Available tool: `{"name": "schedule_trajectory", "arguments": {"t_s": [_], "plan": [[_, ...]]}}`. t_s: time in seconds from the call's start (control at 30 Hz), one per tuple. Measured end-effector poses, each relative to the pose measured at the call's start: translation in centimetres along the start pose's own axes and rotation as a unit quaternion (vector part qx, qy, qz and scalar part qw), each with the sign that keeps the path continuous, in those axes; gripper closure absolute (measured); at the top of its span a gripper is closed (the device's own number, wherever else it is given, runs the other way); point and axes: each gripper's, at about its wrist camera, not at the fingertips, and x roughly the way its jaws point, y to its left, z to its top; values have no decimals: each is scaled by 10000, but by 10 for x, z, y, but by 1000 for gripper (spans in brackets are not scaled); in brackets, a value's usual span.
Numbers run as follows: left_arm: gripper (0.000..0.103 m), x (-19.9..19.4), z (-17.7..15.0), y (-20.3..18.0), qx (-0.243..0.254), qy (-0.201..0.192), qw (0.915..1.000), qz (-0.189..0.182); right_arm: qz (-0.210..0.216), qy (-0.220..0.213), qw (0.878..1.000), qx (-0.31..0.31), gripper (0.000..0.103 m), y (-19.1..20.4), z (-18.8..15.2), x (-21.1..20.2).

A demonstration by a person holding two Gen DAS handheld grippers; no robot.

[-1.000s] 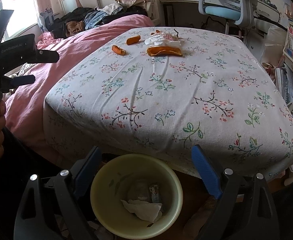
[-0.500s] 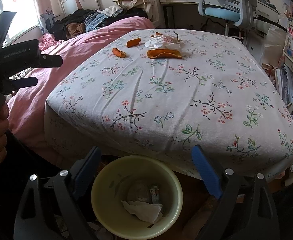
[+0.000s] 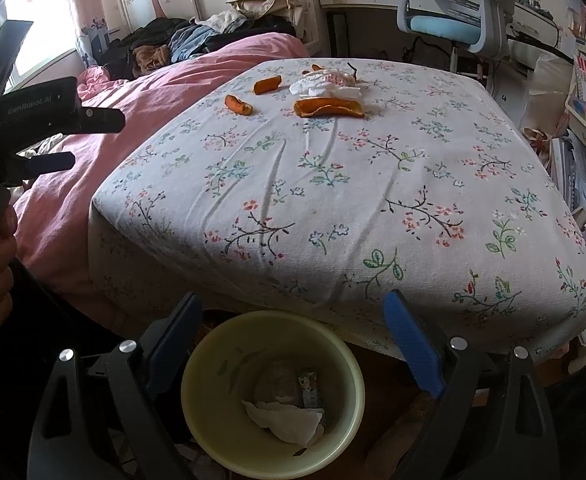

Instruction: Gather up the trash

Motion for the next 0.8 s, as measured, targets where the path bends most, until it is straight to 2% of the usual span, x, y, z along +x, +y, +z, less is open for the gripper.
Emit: {"name": "schedule_trajectory", "arguments": {"t_s": [0.8], "plan": [[7,1,-1,-1,17,2,10000,12,-11,-20,10000,5,15,1,-1,-1]]}}
